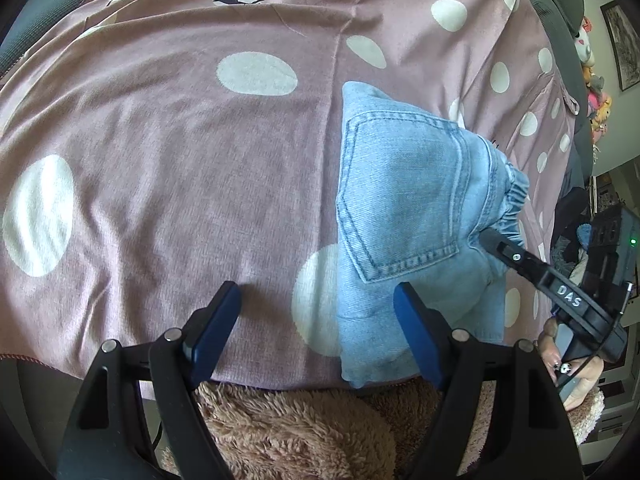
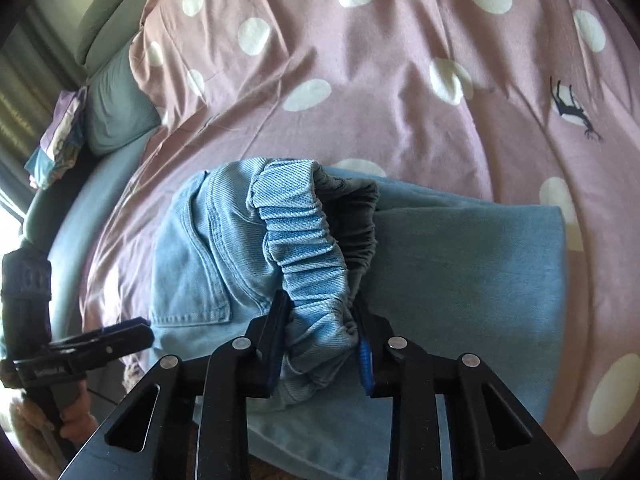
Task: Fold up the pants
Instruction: 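Fold the waistband over toward the cuffs with the right tool and open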
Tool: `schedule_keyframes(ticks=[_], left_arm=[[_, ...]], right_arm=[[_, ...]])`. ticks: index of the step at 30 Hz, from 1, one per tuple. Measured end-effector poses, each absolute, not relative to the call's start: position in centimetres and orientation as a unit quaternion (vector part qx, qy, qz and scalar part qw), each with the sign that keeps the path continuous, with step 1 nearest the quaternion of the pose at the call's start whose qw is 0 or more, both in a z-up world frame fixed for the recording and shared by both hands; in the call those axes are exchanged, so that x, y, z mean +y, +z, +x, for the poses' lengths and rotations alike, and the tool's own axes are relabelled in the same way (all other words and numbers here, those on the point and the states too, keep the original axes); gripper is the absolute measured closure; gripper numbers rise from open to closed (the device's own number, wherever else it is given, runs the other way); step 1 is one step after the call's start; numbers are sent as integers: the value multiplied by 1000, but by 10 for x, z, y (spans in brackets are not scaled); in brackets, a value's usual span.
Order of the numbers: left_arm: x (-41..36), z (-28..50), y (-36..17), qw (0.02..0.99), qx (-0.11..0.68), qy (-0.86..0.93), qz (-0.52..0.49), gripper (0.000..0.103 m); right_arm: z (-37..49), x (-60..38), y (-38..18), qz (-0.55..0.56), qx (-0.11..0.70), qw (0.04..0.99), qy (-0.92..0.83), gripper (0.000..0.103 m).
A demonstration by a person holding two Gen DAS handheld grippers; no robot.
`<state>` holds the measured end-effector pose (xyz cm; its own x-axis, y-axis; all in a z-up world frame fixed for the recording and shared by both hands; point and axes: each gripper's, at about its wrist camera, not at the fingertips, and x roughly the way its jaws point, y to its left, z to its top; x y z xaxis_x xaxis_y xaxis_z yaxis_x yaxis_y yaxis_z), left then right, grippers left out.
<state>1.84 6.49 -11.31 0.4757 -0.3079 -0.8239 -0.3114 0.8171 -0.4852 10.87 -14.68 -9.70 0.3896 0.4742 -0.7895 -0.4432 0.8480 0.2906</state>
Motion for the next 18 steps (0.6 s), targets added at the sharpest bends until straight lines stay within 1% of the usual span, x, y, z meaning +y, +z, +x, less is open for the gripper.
schedule_keyframes(ticks=[7,13,16,18], left_arm=[[70,15,-95,817,493,6,-298,25],[59,29,-79,830,485,-9,-277,25],[48,40,-75,836,483,-19,-262,25],[41,49,-73,839,483,-24,-250,25]], right_arm=[[89,-161,-60,33,433,859,272,75],[72,-204,-37,36,391,895,212,76],[71,-227,-41,37,392,902,176,76],[75,-240,-54,47,411,896,161,77]])
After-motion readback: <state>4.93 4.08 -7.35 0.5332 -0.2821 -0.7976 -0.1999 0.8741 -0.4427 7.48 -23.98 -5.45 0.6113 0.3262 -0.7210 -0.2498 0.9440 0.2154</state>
